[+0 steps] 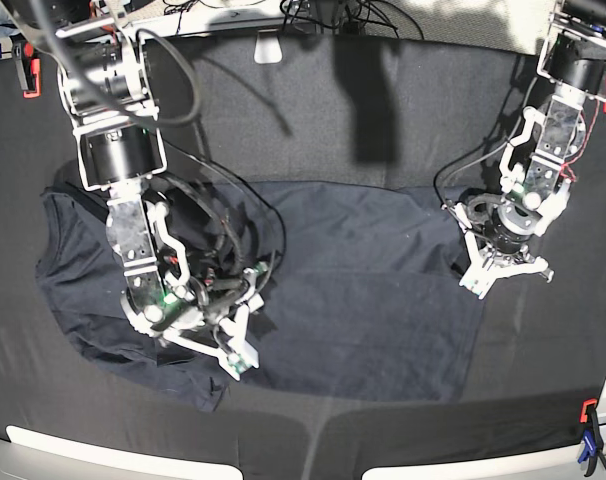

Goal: Layout the t-shirt on the table in an organized manner, then fold the t-shirt properly

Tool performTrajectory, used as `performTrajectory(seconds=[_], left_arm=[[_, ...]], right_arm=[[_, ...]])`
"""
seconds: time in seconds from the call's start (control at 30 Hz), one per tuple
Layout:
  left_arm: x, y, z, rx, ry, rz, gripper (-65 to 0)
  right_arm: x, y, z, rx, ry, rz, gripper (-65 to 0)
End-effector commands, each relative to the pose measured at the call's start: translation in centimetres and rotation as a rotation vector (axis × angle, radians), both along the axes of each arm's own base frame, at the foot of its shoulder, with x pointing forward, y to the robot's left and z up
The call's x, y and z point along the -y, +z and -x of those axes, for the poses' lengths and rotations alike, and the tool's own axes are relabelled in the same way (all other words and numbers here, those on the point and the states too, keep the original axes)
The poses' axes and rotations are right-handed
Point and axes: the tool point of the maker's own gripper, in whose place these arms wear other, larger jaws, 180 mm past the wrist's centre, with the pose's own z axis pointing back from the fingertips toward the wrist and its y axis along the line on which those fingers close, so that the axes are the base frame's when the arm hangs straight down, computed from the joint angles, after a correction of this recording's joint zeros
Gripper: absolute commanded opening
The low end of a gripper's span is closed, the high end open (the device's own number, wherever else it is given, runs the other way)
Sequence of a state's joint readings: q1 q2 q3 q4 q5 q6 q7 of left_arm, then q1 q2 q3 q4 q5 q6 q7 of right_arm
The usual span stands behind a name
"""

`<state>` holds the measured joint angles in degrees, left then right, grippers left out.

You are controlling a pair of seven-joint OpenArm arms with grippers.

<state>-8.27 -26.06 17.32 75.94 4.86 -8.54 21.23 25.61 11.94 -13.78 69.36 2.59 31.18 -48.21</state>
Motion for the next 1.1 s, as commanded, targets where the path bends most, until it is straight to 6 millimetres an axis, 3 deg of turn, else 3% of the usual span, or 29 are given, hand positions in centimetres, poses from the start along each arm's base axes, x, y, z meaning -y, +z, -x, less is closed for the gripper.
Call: performTrajectory(seconds=[0.0, 0.1, 0.27, 0.4, 0.6, 0.67, 0.83, 0.97, 1.07], left_arm=[[-0.4, 1.8, -1.3, 0.06, 0.006, 0.001, -65.0], [-0.4, 1.9, -1.3, 0.06, 0.006, 0.0, -65.0], [-0.5, 1.8, -1.2, 0.054, 0.01, -0.002, -65.0], [-0.5, 1.8, -1.2, 0.054, 0.01, -0.002, -65.0], [-0.6, 1.6, -1.1, 0.045, 0.015, -0.007, -65.0], [-0.6, 1.6, -1.2, 0.046, 0.014, -0.007, -65.0], [-0.6, 1.6, -1.1, 0.042, 0.016, -0.008, -65.0], [-0.6, 1.6, -1.1, 0.042, 0.016, -0.008, -65.0], [-0.7, 1.5, -1.1, 0.042, 0.016, -0.009, -65.0]], right_arm=[[-0.1, 2.6, -1.9, 0.084, -0.007, -0.033, -35.5], [-0.5, 2.7, -1.7, 0.064, -0.006, -0.06, -35.5], [0.8, 2.1, 1.3, -0.084, 0.111, -0.022, -35.5], [5.5, 2.0, 3.2, -0.153, 0.056, 0.016, -35.5], [13.7, -0.7, 7.4, -0.249, -0.064, 0.119, -35.5], [16.3, -0.8, 8.1, -0.25, -0.097, 0.168, -35.5], [21.1, 2.1, 6.1, -0.113, -0.203, 0.235, -35.5], [22.3, 5.3, 3.5, 0.021, -0.237, 0.214, -35.5], [22.1, 7.2, 1.9, 0.089, -0.234, 0.202, -35.5]])
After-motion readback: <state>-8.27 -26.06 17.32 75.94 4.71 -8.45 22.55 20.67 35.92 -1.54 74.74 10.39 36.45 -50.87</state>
